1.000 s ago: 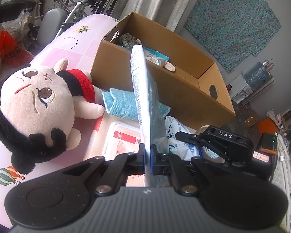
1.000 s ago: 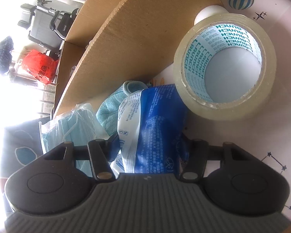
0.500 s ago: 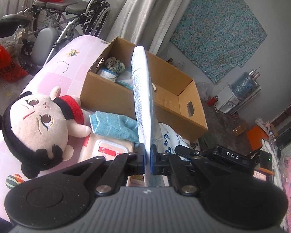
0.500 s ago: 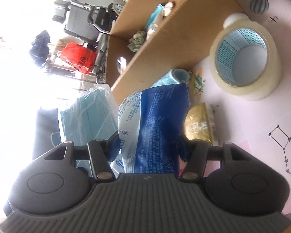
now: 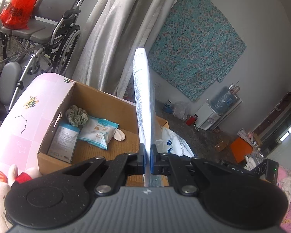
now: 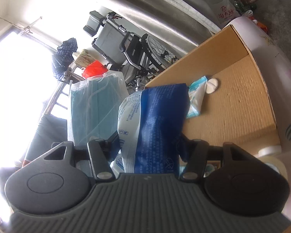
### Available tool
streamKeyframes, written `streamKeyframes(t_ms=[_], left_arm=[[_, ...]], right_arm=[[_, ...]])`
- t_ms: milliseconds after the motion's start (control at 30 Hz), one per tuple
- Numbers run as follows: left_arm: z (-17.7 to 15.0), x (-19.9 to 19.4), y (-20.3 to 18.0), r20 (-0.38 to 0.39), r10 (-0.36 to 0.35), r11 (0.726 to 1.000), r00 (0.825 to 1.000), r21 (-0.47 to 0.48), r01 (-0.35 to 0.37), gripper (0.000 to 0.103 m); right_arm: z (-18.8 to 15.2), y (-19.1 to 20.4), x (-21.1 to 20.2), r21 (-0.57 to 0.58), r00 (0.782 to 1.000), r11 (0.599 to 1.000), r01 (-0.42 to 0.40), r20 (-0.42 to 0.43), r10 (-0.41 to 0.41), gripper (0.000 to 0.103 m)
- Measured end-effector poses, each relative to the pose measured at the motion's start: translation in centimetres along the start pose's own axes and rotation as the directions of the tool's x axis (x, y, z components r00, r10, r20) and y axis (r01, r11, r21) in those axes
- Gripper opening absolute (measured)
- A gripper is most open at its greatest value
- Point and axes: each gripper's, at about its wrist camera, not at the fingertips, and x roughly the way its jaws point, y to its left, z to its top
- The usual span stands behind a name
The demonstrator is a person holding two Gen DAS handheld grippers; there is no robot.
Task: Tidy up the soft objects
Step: 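Carry the face masks over the box with the left tool while the right tool carries the blue bag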
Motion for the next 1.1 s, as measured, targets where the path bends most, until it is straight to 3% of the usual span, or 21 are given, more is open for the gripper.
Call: streamKeyframes(t_ms=[167,300,533,667,767,867,933,1000,1100], left_arm=[[3.1,4.8,1.9,-0.006,0.025,0.999,1.000,-0.021,-0.025,0.005],[4.6,6.7,3.9,0.003,0.096,0.995,0.995,-0.028,-0.096,0.005],[5.9,5.8,7.3,0.059,0.175,0.984,0.983,-0.050,-0.172,0.005],[6.4,5.2,8.4,0.072,0.190,0.981,0.979,-0.058,-0.186,0.005],[6.3,5.0,8.7,0.077,0.193,0.980,0.978,-0.062,-0.189,0.005],[6.1,4.8,8.8,0.076,0.187,0.981,0.979,-0.075,-0.182,0.005],[6.0,4.6,8.8,0.076,0.180,0.981,0.981,-0.082,-0.173,0.005],[6.0,4.4,8.7,0.073,0.159,0.984,0.985,-0.090,-0.152,0.005],[5.9,3.9,7.8,0.077,0.113,0.990,0.991,-0.098,-0.106,0.005]], right_arm=[[4.3,-1.3,5.1,-0.021,0.994,0.997,0.075,-0.075,-0.077,0.057],[6.0,-2.1,11.9,-0.048,0.969,0.987,0.151,-0.192,-0.158,0.057],[3.7,-3.0,22.6,-0.090,0.874,0.966,0.242,-0.413,-0.257,0.057],[2.1,-2.1,27.2,-0.167,0.817,0.951,0.260,-0.488,-0.309,0.061],[1.5,-2.3,29.0,-0.155,0.779,0.950,0.273,-0.543,-0.312,0.067],[1.5,-2.7,28.7,-0.115,0.784,0.957,0.266,-0.552,-0.284,0.071],[2.1,-2.9,27.3,-0.081,0.805,0.965,0.251,-0.536,-0.254,0.071],[3.3,-3.0,25.1,-0.032,0.847,0.980,0.196,-0.498,-0.185,0.071],[5.2,-3.5,20.7,0.107,0.914,0.991,0.080,-0.405,-0.030,0.082]])
